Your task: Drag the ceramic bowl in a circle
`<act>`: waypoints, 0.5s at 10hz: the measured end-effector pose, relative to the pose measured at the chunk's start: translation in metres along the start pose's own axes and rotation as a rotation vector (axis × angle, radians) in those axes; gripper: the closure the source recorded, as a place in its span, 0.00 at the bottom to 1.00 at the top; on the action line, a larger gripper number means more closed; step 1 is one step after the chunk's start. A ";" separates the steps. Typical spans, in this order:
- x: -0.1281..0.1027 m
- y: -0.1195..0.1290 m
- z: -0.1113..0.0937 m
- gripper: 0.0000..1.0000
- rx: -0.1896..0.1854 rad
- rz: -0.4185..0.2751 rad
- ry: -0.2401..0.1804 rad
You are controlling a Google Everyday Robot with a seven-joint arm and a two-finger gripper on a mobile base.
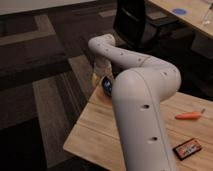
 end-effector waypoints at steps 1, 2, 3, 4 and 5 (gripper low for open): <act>-0.015 -0.011 0.001 0.35 -0.011 -0.013 -0.018; -0.031 -0.026 0.004 0.35 -0.033 -0.034 -0.042; -0.041 -0.047 0.009 0.35 -0.050 -0.052 -0.066; -0.044 -0.072 0.015 0.35 -0.059 -0.062 -0.087; -0.039 -0.094 0.019 0.35 -0.057 -0.055 -0.094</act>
